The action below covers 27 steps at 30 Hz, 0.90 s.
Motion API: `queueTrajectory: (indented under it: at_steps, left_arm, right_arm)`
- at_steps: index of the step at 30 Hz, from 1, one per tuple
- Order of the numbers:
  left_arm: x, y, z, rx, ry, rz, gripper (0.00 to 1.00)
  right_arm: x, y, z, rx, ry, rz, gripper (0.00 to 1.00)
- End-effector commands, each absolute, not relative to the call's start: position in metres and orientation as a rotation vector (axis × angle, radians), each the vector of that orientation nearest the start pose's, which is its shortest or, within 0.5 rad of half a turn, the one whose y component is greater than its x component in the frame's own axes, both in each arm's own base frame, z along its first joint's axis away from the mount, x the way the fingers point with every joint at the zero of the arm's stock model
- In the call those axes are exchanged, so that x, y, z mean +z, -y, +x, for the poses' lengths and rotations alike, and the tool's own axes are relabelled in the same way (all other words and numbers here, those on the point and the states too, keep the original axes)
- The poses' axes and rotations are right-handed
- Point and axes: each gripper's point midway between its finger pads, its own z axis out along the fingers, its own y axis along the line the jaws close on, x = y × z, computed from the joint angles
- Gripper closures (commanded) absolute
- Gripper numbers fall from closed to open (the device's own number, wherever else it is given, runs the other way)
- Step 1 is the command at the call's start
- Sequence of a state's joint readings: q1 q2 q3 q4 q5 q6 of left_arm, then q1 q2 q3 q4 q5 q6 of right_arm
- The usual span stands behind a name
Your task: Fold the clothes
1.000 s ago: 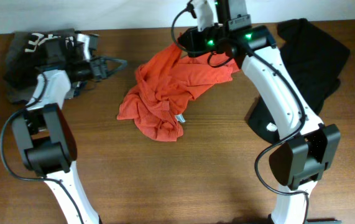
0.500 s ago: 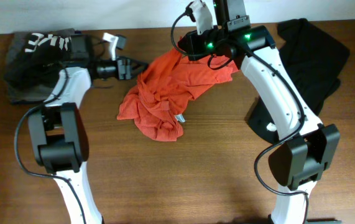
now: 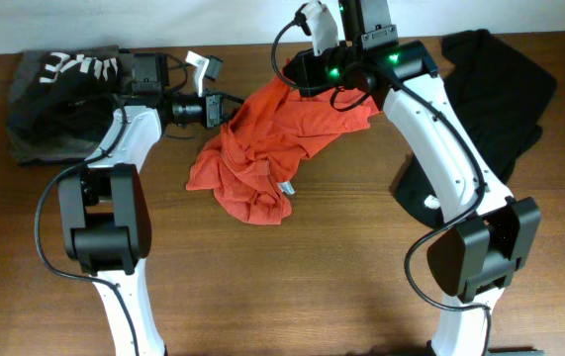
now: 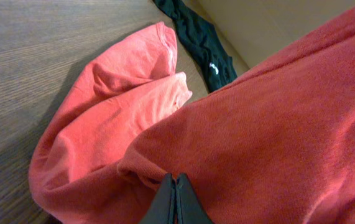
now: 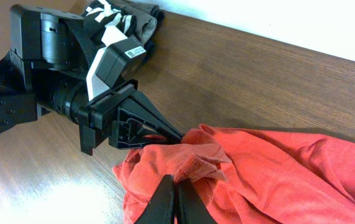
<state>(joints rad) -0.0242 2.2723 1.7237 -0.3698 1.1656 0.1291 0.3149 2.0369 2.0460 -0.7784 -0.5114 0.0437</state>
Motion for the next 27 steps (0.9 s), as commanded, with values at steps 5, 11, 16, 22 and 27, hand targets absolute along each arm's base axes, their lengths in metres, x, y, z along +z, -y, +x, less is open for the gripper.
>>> queueTrajectory:
  at_steps: [5,11,16,22,27]
  left_arm:
    - [0.185,0.15,0.535,-1.265,-2.014,0.588,0.99]
    - [0.23,0.115,0.547,-0.881,-2.126,0.461,0.99]
    - [0.254,0.09,0.54,-0.599,-2.197,0.361,0.99]
    - [0.289,0.081,0.526,-0.507,-2.162,0.344,0.99]
    - [0.323,0.088,0.51,-0.494,-2.098,0.375,0.99]
  right_arm:
    - [0.268,-0.213,0.504,0.561,-2.283,-0.48,0.91]
    - [0.256,-0.167,0.516,0.375,-2.35,-0.357,0.76]
    - [0.253,-0.139,0.522,0.343,-2.366,-0.293,0.59]
    - [0.237,-0.108,0.532,0.315,-2.406,-0.221,0.53]
    - [0.201,-0.089,0.542,0.301,-2.478,-0.169,0.52]
